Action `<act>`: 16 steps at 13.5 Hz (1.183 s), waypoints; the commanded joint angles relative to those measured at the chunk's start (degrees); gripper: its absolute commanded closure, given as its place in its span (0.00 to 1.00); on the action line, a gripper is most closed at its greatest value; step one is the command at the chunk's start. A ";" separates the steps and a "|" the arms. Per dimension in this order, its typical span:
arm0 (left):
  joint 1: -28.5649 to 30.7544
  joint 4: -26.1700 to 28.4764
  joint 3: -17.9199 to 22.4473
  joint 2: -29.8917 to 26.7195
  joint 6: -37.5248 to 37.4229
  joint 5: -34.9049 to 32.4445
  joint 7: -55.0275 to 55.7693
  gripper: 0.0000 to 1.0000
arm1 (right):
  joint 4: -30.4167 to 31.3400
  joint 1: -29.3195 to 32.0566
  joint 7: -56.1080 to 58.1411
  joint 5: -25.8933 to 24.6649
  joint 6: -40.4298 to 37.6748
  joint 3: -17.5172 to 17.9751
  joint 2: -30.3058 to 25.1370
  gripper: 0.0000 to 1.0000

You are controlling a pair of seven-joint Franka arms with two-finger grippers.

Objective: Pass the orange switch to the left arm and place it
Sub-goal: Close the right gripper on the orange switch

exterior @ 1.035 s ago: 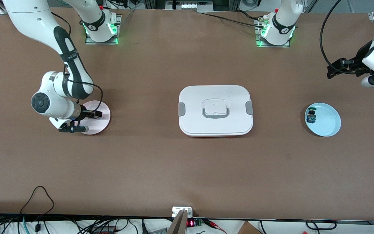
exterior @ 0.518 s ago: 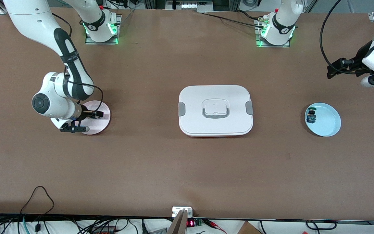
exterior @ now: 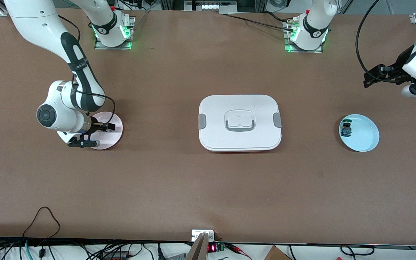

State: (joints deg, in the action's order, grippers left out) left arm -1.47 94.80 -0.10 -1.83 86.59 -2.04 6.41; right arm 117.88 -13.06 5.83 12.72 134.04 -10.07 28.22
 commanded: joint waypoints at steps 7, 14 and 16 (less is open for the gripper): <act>0.41 -1.72 -0.42 0.60 -1.42 -0.07 -0.70 0.00 | -2.02 0.40 4.28 1.34 -7.46 0.32 -1.77 0.94; 0.32 -1.81 -0.51 0.60 -1.42 0.02 -0.52 0.00 | -20.47 1.11 5.42 1.34 -29.95 0.84 -5.54 1.00; -0.03 -1.81 -0.51 0.86 -1.42 0.20 -0.61 0.00 | -23.73 1.28 5.42 1.43 -32.87 2.42 -6.42 1.00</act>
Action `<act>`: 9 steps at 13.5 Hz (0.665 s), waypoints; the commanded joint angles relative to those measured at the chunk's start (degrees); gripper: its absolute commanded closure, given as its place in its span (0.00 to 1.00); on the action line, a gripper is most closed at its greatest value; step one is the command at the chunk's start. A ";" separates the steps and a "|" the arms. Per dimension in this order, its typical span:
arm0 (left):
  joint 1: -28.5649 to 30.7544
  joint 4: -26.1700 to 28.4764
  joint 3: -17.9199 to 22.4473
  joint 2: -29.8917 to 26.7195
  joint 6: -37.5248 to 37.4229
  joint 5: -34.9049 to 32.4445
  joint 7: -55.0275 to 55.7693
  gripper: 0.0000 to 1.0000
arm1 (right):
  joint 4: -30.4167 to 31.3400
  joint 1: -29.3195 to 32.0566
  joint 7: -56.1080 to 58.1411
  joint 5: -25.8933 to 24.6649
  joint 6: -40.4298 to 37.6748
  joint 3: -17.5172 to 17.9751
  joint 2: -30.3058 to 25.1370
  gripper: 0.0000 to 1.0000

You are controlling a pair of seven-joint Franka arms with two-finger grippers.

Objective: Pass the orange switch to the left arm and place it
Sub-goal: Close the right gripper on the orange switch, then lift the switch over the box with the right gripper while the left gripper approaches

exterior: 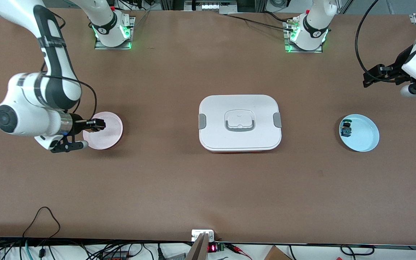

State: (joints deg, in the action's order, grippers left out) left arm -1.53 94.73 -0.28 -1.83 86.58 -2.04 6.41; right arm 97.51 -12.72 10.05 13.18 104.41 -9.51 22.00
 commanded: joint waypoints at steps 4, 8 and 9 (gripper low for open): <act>-0.84 -1.75 -0.51 1.56 -3.35 0.72 -1.14 0.00 | -8.02 0.95 2.69 5.79 -5.88 6.07 -3.44 1.00; -2.08 -1.66 -0.43 2.88 -7.21 9.74 -1.31 0.00 | -11.55 0.86 6.54 12.10 -6.59 10.73 -5.56 1.00; -1.99 -1.66 -0.25 3.75 -7.92 13.26 -1.23 0.00 | -11.55 0.86 10.39 15.09 -6.77 11.96 -5.56 1.00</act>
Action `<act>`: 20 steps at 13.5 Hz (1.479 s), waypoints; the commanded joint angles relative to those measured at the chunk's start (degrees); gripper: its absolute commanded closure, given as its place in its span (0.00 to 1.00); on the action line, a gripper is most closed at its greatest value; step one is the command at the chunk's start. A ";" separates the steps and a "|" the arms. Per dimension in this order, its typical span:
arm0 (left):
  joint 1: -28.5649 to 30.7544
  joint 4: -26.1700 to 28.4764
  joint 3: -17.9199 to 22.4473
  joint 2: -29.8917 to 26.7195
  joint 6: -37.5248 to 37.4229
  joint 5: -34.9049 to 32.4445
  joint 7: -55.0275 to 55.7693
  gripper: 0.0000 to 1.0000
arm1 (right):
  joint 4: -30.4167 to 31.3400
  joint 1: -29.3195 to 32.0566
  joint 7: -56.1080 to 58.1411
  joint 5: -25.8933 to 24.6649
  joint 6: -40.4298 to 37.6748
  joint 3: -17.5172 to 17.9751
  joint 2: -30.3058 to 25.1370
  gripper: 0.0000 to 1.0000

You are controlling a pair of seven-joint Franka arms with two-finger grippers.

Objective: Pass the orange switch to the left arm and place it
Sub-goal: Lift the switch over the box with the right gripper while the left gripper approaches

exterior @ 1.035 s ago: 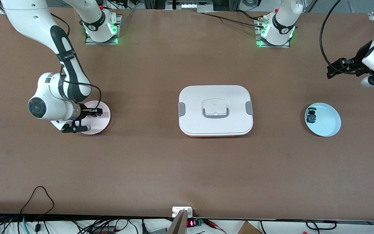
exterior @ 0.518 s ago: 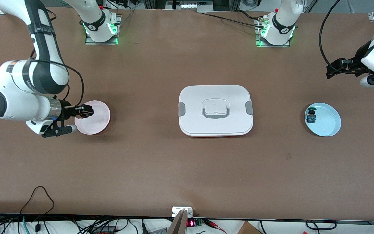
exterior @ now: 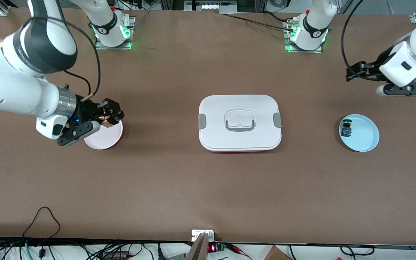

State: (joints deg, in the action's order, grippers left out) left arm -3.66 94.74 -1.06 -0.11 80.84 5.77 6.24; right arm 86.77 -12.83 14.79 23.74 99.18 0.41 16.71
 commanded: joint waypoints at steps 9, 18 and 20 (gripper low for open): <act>4.81 -1.66 0.62 15.30 -8.33 41.42 -1.40 0.00 | -0.02 -2.63 46.95 28.26 3.54 4.69 0.87 1.00; 3.31 8.78 -9.91 13.84 9.75 71.01 -15.02 0.00 | 3.32 -10.97 78.69 62.45 12.95 4.69 6.75 1.00; 3.31 11.87 -12.20 12.42 14.86 74.71 -18.79 0.00 | 3.32 -12.39 83.45 68.16 15.24 4.69 7.81 1.00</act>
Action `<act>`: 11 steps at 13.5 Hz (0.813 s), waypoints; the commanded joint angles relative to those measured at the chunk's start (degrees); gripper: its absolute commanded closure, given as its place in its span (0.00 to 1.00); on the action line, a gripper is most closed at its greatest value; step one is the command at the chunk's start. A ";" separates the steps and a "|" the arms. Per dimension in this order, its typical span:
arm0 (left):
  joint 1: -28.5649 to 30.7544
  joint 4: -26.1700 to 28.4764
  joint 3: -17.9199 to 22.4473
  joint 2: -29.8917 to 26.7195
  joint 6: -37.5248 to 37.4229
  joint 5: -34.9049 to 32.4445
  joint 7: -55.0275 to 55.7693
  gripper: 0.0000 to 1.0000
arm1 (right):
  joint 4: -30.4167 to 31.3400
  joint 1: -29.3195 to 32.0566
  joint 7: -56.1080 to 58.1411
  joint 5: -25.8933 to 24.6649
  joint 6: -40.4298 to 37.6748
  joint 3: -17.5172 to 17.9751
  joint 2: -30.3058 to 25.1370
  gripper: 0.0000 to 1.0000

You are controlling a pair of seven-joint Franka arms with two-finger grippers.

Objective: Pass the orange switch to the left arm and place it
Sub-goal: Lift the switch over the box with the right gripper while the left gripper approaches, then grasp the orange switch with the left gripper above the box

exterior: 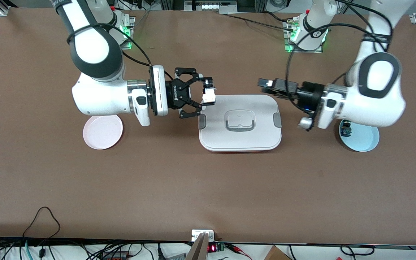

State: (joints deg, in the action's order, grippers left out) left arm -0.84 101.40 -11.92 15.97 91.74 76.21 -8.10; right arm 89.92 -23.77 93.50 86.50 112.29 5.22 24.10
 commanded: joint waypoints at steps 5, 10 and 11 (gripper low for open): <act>0.41 6.10 -10.05 -3.67 18.72 14.31 -8.78 0.00 | -0.01 -5.32 9.68 13.86 6.01 -0.12 1.91 1.00; 0.93 6.00 -9.97 -3.05 19.35 14.14 -10.62 0.02 | -0.01 -6.38 9.16 13.95 7.95 -0.12 1.91 1.00; 1.11 6.01 -9.88 -3.05 19.35 14.14 -10.62 0.06 | -0.01 -6.38 8.98 13.95 8.38 -0.12 1.91 1.00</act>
State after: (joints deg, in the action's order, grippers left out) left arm -0.42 105.85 -21.79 14.25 110.59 88.92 -16.95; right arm 89.96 -29.74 101.93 99.01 119.49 5.23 26.26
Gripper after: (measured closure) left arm 0.018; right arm 0.278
